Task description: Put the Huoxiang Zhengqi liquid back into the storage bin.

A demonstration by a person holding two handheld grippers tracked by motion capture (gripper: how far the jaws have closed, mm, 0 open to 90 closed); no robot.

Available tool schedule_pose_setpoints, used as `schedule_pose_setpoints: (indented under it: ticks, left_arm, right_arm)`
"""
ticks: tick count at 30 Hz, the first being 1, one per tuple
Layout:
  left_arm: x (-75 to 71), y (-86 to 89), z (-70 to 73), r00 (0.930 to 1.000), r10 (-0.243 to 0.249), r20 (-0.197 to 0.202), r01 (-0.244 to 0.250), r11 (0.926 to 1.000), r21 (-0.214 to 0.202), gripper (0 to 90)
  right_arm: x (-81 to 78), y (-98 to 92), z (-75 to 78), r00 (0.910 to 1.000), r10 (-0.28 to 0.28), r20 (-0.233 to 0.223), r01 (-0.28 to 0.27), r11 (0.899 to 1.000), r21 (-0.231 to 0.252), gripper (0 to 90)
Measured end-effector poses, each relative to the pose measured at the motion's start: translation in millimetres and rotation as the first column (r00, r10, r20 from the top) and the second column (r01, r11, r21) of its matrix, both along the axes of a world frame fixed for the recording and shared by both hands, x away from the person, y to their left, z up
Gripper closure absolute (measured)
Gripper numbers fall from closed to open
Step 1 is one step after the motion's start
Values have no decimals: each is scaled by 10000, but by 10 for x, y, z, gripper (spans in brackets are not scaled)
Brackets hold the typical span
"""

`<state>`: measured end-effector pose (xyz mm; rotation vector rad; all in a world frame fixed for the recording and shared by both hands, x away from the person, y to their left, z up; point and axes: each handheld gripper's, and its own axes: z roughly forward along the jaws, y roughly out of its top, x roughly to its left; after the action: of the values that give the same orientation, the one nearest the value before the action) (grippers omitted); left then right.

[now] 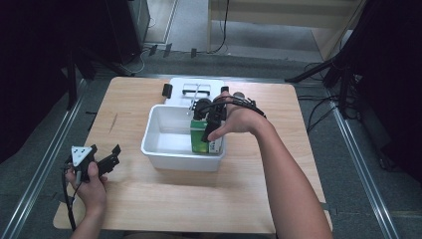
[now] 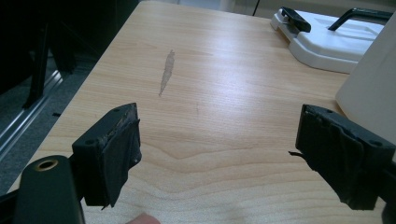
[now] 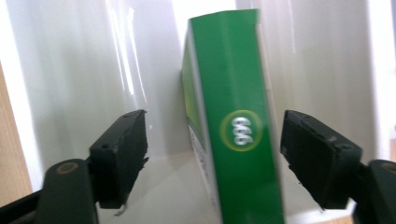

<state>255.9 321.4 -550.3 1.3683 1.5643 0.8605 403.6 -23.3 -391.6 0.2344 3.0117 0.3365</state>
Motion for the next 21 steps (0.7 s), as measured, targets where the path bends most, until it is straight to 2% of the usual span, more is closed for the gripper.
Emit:
schedule_pose_setpoints:
  ticks: [6,9,12,13,18,19,20,21]
  left_arm:
    - [0,-2,0,10000,7,6,-7,10000,12,150]
    - [1,-5,0,10000,15,16,-15,10000,29,150]
    - [2,-8,1,10000,22,0,-22,10000,36,150]
    - [2,-8,1,10000,24,0,-24,10000,43,150]
    - [2,-11,1,10000,13,-6,-13,10000,71,150]
    - [2,-10,1,10000,2,-13,-2,10000,81,151]
    - [2,-11,1,10000,1,-16,-1,10000,84,151]
    - [4,-13,1,10000,8,-8,-8,10000,91,150]
  right_arm:
    - [15,-35,77,9989,-466,103,462,9982,384,176]
    - [-1,-49,141,9983,-563,116,553,9957,747,167]
    - [-38,-79,234,9974,-718,-35,714,9838,1647,167]
    - [-48,-101,279,9964,-848,76,815,9757,2036,152]
    - [-78,-148,332,9932,-1128,279,1038,9692,2233,126]
    - [-90,-187,354,9896,-1384,392,1250,9621,2423,102]
    - [-90,-187,354,9896,-1384,392,1250,9621,2423,102]
    - [-94,-245,376,9856,-1588,590,1362,9499,2814,102]
